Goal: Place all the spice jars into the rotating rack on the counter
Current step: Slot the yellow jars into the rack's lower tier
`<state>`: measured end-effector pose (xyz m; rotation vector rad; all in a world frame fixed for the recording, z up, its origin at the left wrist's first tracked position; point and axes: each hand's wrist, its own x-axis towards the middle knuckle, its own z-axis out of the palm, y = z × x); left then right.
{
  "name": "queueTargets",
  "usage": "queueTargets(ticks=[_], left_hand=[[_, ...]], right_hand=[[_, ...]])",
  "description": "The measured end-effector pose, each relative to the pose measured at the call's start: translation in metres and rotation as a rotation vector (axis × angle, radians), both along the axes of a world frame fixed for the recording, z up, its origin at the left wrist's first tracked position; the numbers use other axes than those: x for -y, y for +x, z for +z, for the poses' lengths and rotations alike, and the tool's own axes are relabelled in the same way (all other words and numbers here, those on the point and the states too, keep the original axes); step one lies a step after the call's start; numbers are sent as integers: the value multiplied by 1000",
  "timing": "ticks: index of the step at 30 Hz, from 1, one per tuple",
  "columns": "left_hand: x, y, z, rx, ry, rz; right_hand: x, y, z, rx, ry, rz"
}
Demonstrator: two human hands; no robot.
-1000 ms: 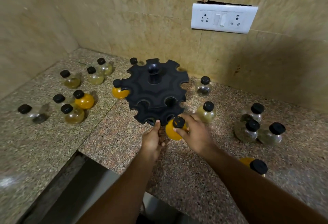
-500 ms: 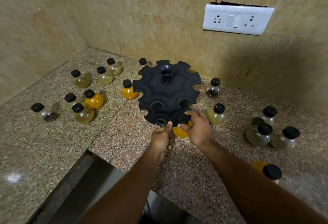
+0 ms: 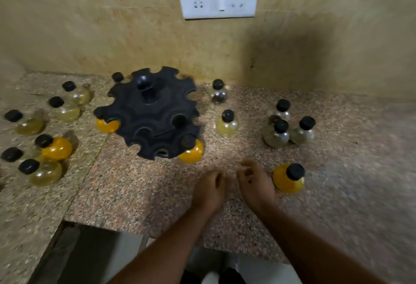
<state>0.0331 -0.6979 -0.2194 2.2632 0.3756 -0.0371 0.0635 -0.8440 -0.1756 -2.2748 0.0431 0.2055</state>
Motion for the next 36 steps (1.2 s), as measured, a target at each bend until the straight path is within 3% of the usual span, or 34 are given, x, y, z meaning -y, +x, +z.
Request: queueTargets(ticks=[6,13,23,26,32,34,36], left_hand=[[57,17,19,-77,425,-447],[92,44,21,-337,523,-692],[99,54,25,-334,521,-718],[94,67,23,-260,218,-574],[53,93,55,-227,-734,303],[32,99,66,-222,-1046,510],[13,102,73,-168,-1213,631]], right_hand=[[59,-30,-9,-18,-80,-363],[100,-29,4,89,-54,-588],[115,0,-3,115,-75,-334],[111,6,-1,157,-65,-312],[80,35,11,192,-55,-193],[63,47,16,210,-35,-126],[42,55,22,232,-44,-56]])
